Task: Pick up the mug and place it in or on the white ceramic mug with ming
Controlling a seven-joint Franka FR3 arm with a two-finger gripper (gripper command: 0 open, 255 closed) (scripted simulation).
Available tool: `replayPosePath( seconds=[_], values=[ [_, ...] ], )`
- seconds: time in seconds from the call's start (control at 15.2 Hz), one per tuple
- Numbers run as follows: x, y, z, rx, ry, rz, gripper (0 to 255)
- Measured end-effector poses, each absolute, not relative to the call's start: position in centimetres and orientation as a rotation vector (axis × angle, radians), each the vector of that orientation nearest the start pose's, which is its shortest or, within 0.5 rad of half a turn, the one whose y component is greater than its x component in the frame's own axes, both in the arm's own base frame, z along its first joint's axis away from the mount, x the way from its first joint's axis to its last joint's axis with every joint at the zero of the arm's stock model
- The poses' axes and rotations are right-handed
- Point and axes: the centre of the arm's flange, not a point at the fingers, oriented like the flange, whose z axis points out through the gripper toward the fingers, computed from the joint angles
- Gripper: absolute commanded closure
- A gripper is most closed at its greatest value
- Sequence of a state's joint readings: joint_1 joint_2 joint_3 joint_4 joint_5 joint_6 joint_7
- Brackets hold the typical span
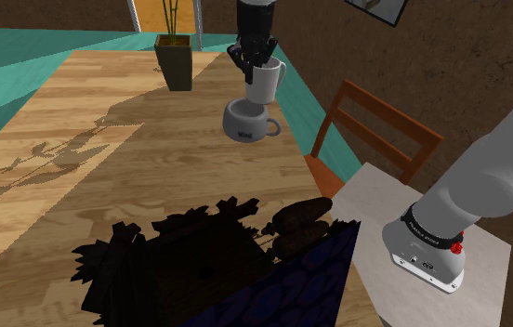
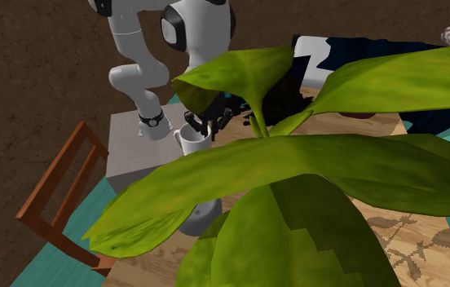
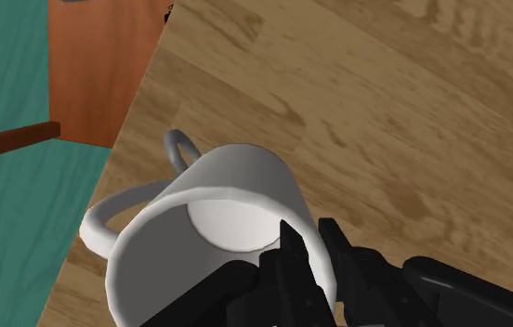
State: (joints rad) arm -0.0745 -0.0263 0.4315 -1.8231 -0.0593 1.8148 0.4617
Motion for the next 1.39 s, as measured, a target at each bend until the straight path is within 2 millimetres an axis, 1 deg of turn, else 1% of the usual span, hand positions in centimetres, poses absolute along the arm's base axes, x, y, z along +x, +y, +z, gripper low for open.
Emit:
replayPosePath(
  seconds=[0.13, 0.2, 0.33, 0.46, 0.86, 1.39],
  values=[
    [54.0, 17.9, 54.3, -3.194, 0.144, -0.066, 255],
    [55.0, 16.5, 54.4, -3.194, 0.146, -0.067, 255],
    [56.7, 14.4, 55.0, -3.194, 0.145, -0.067, 255],
    [57.7, 13.3, 54.3, -3.194, 0.145, -0.067, 255],
    [58.1, 13.2, 51.4, -3.195, 0.143, -0.066, 255],
    [57.9, 13.1, 47.1, -3.195, 0.144, -0.066, 255]
  ],
)
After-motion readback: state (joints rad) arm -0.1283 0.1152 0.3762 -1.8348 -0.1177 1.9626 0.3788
